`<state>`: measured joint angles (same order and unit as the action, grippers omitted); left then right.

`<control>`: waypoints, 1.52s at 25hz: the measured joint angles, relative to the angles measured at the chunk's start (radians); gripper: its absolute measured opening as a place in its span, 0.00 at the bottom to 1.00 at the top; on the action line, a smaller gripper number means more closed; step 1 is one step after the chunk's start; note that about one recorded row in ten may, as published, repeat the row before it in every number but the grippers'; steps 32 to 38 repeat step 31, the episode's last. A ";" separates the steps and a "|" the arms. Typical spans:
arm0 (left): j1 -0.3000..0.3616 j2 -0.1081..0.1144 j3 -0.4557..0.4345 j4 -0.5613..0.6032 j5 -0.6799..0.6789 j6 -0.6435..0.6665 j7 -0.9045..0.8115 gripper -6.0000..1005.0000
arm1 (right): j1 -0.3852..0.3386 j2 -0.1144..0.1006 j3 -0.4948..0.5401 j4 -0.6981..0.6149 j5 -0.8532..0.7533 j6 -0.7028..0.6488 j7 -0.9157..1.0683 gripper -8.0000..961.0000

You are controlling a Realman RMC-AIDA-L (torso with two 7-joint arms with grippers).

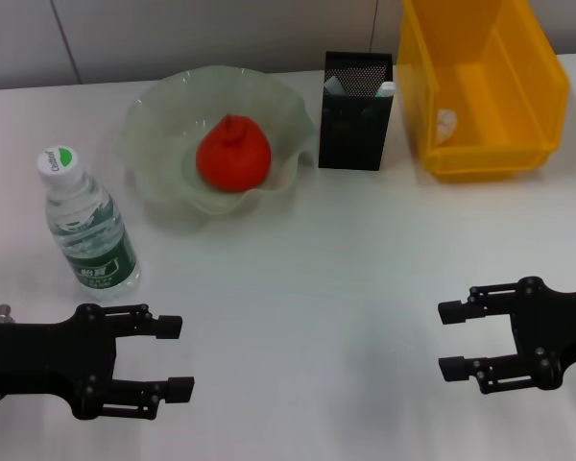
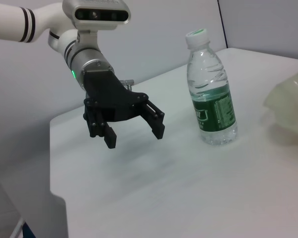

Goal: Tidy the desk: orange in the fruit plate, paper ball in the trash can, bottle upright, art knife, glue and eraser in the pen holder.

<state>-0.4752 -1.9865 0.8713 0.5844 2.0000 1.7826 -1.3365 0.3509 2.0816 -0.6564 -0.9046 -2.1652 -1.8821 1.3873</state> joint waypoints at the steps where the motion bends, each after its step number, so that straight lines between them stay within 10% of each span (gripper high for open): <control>1: 0.000 0.000 0.000 0.000 0.000 0.000 0.000 0.80 | 0.000 0.000 0.000 0.000 0.000 0.000 0.000 0.72; 38: -0.006 -0.005 -0.005 0.012 0.026 -0.005 -0.013 0.80 | 0.024 -0.002 -0.009 0.037 -0.004 0.026 -0.005 0.72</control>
